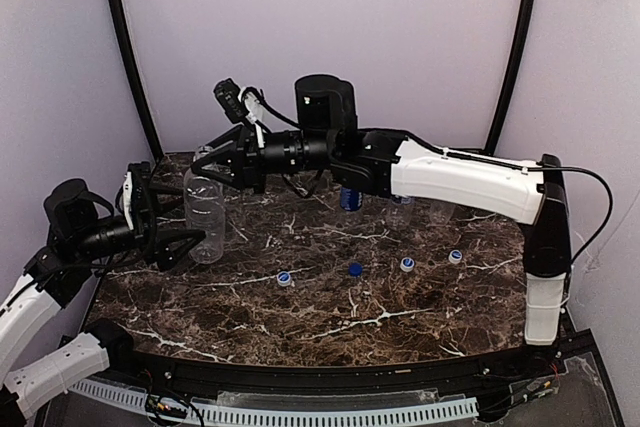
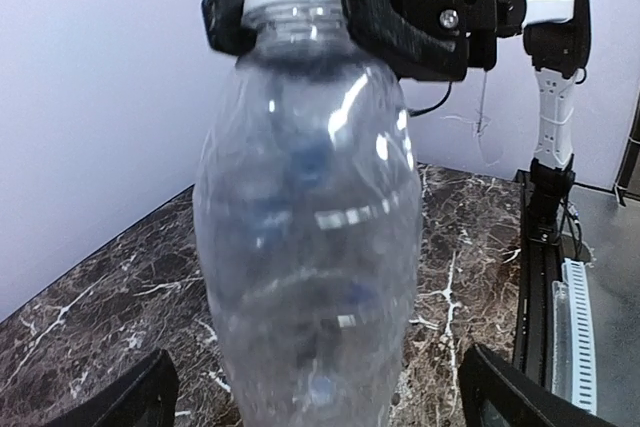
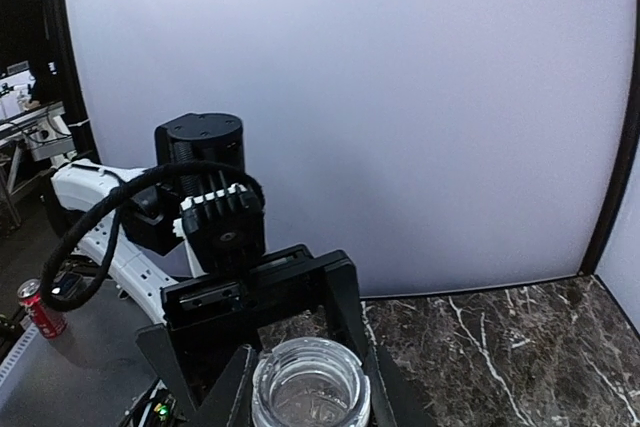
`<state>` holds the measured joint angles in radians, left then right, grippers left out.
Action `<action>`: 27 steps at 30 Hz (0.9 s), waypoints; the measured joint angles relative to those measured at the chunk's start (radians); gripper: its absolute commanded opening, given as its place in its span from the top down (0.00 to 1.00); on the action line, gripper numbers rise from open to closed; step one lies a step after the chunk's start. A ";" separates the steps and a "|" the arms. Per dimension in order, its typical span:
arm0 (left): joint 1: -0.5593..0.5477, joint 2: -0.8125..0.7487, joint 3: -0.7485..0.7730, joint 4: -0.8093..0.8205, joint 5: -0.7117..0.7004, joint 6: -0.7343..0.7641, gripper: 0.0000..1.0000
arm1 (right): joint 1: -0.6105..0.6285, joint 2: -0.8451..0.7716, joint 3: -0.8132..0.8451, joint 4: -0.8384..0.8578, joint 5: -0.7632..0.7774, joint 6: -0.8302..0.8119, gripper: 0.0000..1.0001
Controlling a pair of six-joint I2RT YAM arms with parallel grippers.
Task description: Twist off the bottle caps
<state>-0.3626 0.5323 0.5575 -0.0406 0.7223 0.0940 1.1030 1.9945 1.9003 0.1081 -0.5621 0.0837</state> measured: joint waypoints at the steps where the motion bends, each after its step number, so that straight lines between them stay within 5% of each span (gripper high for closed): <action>1: 0.000 -0.012 -0.016 -0.002 -0.029 0.000 0.01 | -0.007 -0.011 -0.008 -0.012 0.026 -0.004 1.00; 12: 0.193 -0.168 -0.194 -0.036 -0.416 -0.140 0.01 | -0.125 -0.040 -0.055 -0.043 0.377 -0.118 1.00; 27: 0.338 -0.298 -0.306 -0.035 -0.568 -0.202 0.00 | -0.195 0.238 -0.050 0.011 0.497 -0.129 1.00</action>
<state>-0.0246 0.2348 0.2516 -0.0757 0.1547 -0.1078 0.9085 2.2330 1.8503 0.1196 -0.0647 -0.0456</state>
